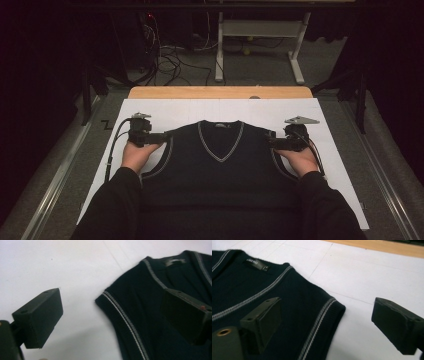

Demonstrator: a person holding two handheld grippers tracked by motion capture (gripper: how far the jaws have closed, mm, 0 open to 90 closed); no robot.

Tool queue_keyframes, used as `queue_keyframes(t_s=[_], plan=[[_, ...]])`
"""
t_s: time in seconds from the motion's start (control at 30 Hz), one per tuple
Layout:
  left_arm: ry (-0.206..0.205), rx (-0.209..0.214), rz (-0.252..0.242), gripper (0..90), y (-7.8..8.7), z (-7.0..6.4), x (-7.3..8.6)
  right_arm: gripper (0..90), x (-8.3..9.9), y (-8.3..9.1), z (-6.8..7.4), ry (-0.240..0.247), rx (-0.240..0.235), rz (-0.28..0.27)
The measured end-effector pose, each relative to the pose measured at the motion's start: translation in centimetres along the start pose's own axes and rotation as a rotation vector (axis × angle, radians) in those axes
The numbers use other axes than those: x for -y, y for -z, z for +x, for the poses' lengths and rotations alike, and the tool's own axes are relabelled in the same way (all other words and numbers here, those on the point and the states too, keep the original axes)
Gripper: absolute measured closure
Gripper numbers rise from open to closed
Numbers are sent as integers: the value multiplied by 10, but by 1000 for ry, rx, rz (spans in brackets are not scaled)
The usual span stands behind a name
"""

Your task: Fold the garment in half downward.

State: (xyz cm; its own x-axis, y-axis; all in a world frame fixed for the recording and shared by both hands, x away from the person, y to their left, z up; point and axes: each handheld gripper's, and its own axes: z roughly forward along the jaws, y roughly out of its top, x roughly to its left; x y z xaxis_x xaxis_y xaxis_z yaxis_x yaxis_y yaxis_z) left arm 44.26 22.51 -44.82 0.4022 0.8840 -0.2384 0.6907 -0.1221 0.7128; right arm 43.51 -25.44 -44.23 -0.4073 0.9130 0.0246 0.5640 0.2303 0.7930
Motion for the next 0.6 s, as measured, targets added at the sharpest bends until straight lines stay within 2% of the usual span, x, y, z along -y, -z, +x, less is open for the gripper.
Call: queue_keyframes(t_s=[0.07,0.13,0.23,0.3,0.43,0.47,0.5,0.53,0.57,0.6], plan=[[12,9,13,30,-5,-1,-2,118,-3,-6,0,-12,2,11],[11,-6,35,32,-11,-3,-4,150,-6,-13,-1,-2,23,35],[27,-23,98,32,-19,-2,-5,173,-7,-19,-4,-13,28,62],[31,-28,143,33,-26,-2,-4,187,-6,-25,-5,-23,36,103],[23,-39,166,130,-32,-5,-2,240,-3,-36,-7,-22,56,146],[31,-40,178,130,-34,-5,-1,240,-3,-36,-7,-22,56,146],[36,-49,182,143,-35,-6,-1,272,-2,-37,-6,-15,63,155],[35,-69,183,197,-35,-7,-1,307,-1,-40,-5,-2,79,171],[37,-79,179,197,-34,-8,-1,307,-1,-40,-5,-2,79,171],[35,-87,178,237,-34,-9,-1,324,0,-41,-4,-8,75,170]])
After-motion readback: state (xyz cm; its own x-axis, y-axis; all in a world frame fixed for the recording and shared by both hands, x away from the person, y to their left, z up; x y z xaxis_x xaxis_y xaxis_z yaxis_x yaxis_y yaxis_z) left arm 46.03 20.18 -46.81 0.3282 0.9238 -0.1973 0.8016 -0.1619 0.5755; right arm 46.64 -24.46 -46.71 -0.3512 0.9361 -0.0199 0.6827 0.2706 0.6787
